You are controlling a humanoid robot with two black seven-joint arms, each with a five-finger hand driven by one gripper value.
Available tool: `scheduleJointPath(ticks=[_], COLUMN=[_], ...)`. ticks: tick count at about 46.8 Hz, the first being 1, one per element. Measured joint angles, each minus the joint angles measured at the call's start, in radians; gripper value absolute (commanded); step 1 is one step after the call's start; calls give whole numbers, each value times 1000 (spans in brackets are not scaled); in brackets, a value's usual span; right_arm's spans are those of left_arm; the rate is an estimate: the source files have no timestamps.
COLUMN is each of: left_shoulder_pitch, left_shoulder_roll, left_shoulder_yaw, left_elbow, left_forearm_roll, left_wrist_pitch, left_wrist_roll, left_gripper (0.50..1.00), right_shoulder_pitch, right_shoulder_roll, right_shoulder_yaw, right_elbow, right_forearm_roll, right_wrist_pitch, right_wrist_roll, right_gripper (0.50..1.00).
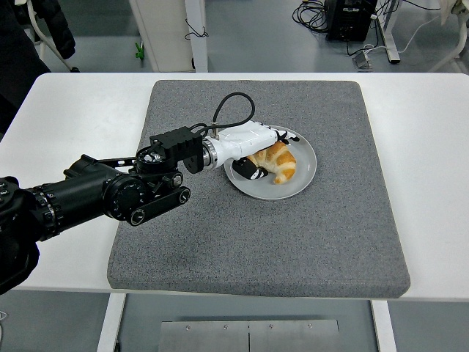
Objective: Place the bread on the plate
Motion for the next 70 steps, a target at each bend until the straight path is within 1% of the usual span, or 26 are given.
scheduleJointPath(ticks=[3,7,11,13,17,22,31,35,41,46,50,59,61,64,70], left_shoulder_pitch=[-1,-5,-14,-18,-29,-32,-53,-59,-71,-72,-73,-68,-66,-64,-61], left_shoulder_roll=[0,0,1,3,3,4,14,19,34,43,45,52,51,51,46], left_shoulder_yaw=[-1,-6,-8,-8,-8,-16,-17,-20,-57,-95,-109,-151,-165,-198,-255], left_elbow=[0,-1,-3,-3,-3,-4,-3,-3,-3,-2,-1,1,4,25,98], left_forearm_roll=[-2,-17,-68,-96,-124,-148,-255,-295,-394,-508,-596,-725,-754,-810,-932], left_wrist_pitch=[0,-3,-12,-17,-45,-84,-97,-100,-100,-100,-100,-101,-101,-101,-101], left_wrist_roll=[0,-2,-10,-28,-66,-93,-155,-163,-164,-150,-127,-60,-52,-45,-43], left_gripper=[887,896,913,916,918,918,919,919,922,922,922,924,934,954,963], right_shoulder_pitch=[0,0,0,0,0,0,0,0,0,0,0,0,0,0,0], right_shoulder_roll=[0,0,0,0,0,0,0,0,0,0,0,0,0,0,0], right_shoulder_yaw=[0,0,0,0,0,0,0,0,0,0,0,0,0,0,0], right_elbow=[0,0,0,0,0,0,0,0,0,0,0,0,0,0,0], right_forearm_roll=[0,0,0,0,0,0,0,0,0,0,0,0,0,0,0], right_wrist_pitch=[0,0,0,0,0,0,0,0,0,0,0,0,0,0,0], right_wrist_roll=[0,0,0,0,0,0,0,0,0,0,0,0,0,0,0], right_gripper=[1000,1000,1000,1000,1000,1000,1000,1000,1000,1000,1000,1000,1000,1000,1000])
